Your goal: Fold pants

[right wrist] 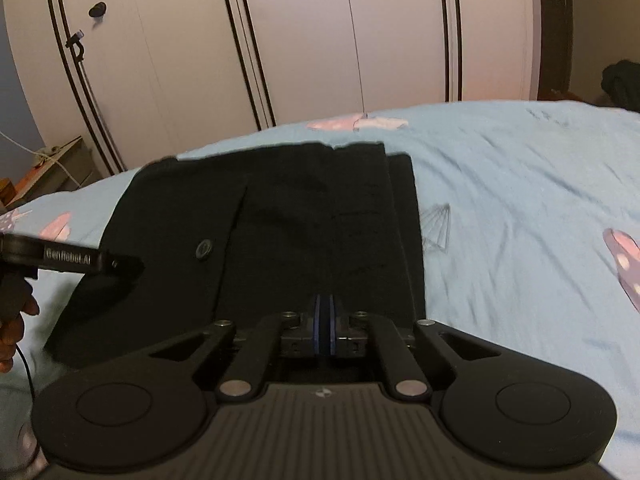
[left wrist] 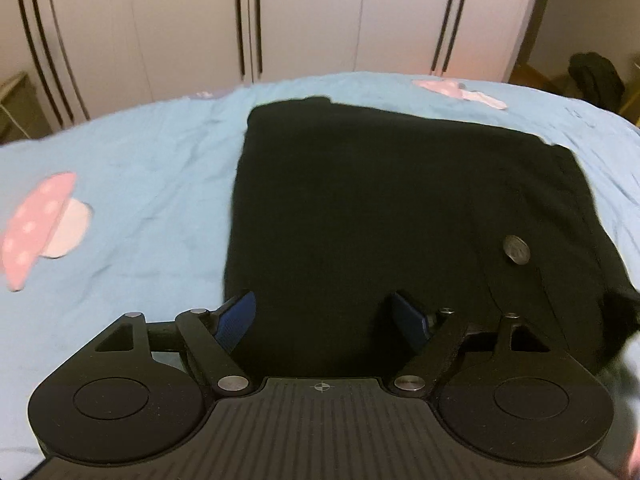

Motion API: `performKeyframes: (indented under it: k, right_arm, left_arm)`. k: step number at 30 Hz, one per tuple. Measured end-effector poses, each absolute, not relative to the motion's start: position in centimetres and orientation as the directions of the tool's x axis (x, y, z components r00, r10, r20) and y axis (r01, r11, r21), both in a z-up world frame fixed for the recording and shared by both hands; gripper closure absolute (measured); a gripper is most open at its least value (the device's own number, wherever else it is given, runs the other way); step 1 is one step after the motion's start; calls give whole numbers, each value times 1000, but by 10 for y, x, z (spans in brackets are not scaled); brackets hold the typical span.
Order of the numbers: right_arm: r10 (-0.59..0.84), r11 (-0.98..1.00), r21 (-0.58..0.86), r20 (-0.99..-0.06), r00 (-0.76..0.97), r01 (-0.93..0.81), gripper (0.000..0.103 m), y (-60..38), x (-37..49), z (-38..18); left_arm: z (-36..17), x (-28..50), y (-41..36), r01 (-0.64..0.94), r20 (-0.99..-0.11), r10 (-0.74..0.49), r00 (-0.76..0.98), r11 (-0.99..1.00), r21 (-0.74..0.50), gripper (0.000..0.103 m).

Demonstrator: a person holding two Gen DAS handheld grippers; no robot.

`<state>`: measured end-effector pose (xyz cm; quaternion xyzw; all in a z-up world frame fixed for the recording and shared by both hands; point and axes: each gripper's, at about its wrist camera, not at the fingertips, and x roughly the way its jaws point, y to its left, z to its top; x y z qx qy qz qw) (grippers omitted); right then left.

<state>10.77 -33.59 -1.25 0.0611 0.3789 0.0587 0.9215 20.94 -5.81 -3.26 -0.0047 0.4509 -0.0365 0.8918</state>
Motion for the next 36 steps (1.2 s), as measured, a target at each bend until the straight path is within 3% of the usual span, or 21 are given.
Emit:
performKeyframes:
  k: [3, 5, 10, 12, 14, 20, 21, 22, 23, 28, 36]
  right_arm:
    - [138, 986, 160, -684, 717, -38, 97, -333, 100, 0]
    - [129, 988, 151, -693, 710, -32, 95, -334, 95, 2]
    - [27, 1000, 19, -730, 682, -19, 93, -320, 92, -8]
    - [8, 999, -22, -737, 675, -35, 90, -314, 92, -6]
    - [20, 999, -8, -739, 673, -38, 78, -314, 92, -2]
    - [8, 998, -39, -753, 658, -57, 74, -311, 84, -5]
    - [-23, 997, -69, -756, 654, -45, 63, -309, 83, -7]
    - [-104, 991, -135, -762, 640, 0, 24, -308, 83, -9]
    - [-163, 984, -174, -767, 621, 43, 10, -309, 82, -12]
    - [-154, 987, -94, -794, 588, 131, 4, -325, 61, -1]
    - [-62, 994, 17, -718, 693, 106, 4, -311, 1, 41]
  left_arm:
    - [-22, 183, -59, 28, -800, -70, 595, 997, -66, 7]
    - [-26, 172, -62, 6, -817, -59, 573, 998, -68, 7]
    - [-47, 163, -85, 27, -850, 87, 520, 993, 118, 8]
    - [-38, 157, -88, 23, -849, 97, 519, 992, 127, 8]
    - [-29, 152, -89, 24, -855, 78, 512, 994, 105, 8]
    - [-19, 146, -95, 34, -849, 105, 517, 989, 143, 8]
    - [-19, 144, -97, 40, -848, 112, 518, 987, 155, 8]
    - [-18, 141, -98, 44, -847, 120, 517, 985, 167, 8]
    - [-17, 139, -99, 47, -847, 125, 517, 984, 174, 8]
    - [-13, 116, -99, 66, -861, 82, 503, 989, 133, 8]
    - [-2, 44, -95, 54, -856, 42, 516, 995, 81, 7]
